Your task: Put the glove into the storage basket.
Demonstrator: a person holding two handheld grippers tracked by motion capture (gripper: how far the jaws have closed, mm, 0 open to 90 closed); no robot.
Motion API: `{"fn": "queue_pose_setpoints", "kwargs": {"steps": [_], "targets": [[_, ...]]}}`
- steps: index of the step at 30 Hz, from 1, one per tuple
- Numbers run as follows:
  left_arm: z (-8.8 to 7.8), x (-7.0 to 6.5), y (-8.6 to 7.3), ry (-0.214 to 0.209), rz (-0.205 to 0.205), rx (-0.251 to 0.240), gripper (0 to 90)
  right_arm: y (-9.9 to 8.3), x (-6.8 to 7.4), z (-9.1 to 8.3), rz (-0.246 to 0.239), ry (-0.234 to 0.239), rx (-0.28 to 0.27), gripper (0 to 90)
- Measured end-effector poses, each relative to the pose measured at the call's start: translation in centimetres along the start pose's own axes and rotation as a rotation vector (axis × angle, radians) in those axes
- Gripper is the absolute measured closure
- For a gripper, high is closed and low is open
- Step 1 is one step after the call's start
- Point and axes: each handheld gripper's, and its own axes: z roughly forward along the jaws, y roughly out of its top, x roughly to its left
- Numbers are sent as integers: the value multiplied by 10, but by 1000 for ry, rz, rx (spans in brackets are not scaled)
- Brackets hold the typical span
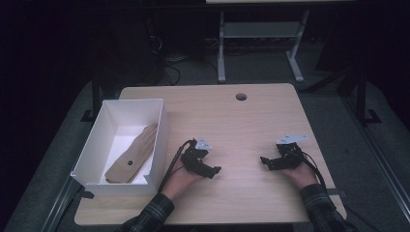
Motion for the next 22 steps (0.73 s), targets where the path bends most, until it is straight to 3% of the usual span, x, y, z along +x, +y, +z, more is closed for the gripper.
{"fn": "queue_pose_setpoints", "kwargs": {"steps": [2,5,6,12,22], "targets": [[4,-1,-2,3,6,22,124,0,0,0,-1,0,0,105],[8,0,-6,22,24,19,124,0,0,0,0,0,0,105],[9,1,-9,44,48,-1,122,0,0,0,4,1,2,105],[10,2,-17,29,63,-69,122,0,0,0,4,1,2,105],[10,2,-17,28,65,-69,122,0,0,0,-2,2,6,105]]}}
